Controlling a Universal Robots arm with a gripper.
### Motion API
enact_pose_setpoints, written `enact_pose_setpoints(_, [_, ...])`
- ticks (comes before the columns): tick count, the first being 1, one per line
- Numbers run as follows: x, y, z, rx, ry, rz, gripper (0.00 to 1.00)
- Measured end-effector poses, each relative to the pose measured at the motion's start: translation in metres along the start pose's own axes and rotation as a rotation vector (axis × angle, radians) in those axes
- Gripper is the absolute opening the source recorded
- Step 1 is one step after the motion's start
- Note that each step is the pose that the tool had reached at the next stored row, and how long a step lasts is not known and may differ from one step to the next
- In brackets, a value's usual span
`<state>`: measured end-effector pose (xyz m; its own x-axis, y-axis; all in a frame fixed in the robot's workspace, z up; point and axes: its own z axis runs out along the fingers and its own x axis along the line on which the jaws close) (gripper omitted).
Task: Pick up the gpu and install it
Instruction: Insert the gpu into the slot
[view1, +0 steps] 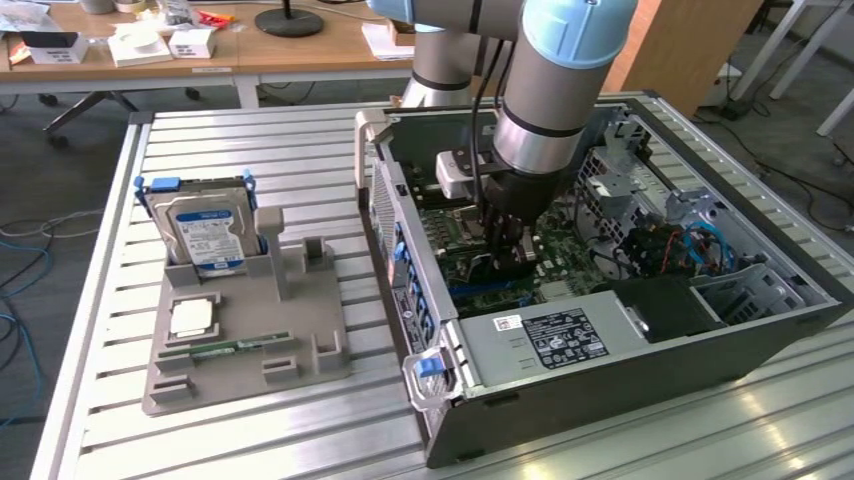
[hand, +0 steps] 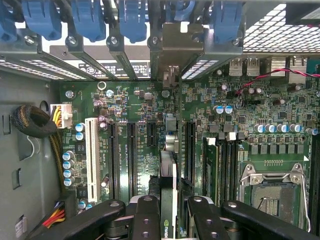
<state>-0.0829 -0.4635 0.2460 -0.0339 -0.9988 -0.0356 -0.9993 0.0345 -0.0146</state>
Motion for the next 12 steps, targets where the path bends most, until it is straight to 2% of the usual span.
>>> enact_pose_setpoints(12, [0.0001,0.0003,0.0001,0.0,0.0001,0.0,0.26])
